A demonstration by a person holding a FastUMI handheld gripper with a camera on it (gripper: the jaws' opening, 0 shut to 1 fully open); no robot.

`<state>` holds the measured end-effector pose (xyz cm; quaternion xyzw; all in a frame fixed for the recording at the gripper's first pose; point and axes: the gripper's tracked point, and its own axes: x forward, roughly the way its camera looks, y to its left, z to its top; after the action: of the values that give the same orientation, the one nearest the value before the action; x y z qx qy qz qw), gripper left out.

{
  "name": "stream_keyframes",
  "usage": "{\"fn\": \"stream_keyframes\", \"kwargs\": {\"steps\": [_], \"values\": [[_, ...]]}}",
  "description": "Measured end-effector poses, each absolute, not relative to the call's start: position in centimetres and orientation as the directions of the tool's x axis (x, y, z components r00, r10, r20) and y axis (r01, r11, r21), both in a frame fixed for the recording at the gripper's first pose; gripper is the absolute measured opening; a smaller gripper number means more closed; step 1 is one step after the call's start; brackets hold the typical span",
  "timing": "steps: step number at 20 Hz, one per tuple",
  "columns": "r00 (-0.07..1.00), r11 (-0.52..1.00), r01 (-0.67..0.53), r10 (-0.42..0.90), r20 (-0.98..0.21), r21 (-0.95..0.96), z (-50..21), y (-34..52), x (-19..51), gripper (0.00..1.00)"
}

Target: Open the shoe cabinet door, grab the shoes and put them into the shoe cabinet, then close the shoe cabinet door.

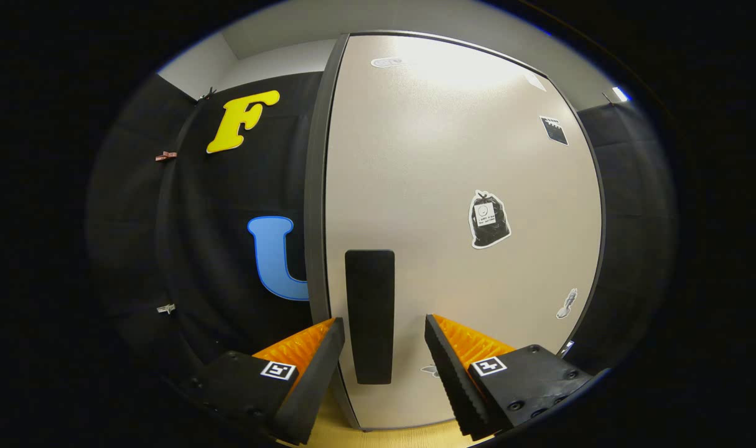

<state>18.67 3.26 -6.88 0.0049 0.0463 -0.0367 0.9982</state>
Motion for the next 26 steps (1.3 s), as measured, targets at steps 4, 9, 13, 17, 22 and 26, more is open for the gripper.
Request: {"fn": "stream_keyframes", "kwargs": {"steps": [4, 9, 13, 17, 22, 26], "values": [[0.993, 0.997, 0.078, -0.077, -0.094, 0.005, -7.1, 3.4, 19.2, 0.75], [0.994, 0.997, 0.074, -0.074, -0.080, 0.000, -7.1, 4.0, 19.5, 0.43], [0.991, 0.996, 0.084, -0.084, -0.100, -0.002, -7.2, 3.9, 19.3, 0.37], [0.990, 0.997, 0.078, -0.078, -0.117, 0.000, -7.2, 3.8, 18.9, 0.30], [0.992, 0.999, 0.043, -0.040, -0.118, 0.021, -7.0, 3.7, 15.9, 0.31], [0.994, 0.999, 0.007, -0.003, -0.107, 0.038, -6.4, 3.6, 14.1, 0.31]]}}
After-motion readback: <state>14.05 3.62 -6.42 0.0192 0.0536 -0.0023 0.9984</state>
